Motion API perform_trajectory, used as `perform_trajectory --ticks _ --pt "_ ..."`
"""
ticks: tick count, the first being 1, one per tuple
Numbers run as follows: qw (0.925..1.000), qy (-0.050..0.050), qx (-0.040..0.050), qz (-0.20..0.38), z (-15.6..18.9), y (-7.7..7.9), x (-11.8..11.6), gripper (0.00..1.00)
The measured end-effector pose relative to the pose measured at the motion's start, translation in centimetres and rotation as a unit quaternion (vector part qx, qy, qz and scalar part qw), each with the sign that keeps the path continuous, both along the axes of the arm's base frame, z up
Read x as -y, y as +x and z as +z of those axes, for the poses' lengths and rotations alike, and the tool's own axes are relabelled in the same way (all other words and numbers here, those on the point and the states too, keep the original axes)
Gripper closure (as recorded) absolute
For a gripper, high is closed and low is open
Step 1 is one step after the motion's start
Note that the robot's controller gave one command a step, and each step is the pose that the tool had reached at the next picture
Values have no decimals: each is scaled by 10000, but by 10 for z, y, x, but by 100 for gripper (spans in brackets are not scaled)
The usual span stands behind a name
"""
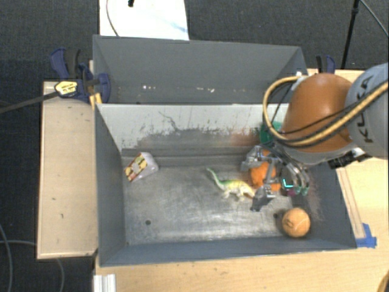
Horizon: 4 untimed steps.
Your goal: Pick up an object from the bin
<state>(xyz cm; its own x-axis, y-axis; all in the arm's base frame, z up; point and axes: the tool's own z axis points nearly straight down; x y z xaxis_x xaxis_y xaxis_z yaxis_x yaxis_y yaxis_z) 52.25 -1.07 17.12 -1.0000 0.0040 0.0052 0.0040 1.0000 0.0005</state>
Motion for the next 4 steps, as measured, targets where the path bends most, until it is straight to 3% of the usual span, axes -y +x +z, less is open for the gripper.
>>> perform_trajectory --ticks 1,2,3,4 --pt "10000 -2 41 2 4 2 0 0" --pt "9997 2 62 219 -71 10 77 0" --pt "9977 -2 27 -681 -94 5 40 0" --pt "9992 11 39 -402 -85 24 29 0"
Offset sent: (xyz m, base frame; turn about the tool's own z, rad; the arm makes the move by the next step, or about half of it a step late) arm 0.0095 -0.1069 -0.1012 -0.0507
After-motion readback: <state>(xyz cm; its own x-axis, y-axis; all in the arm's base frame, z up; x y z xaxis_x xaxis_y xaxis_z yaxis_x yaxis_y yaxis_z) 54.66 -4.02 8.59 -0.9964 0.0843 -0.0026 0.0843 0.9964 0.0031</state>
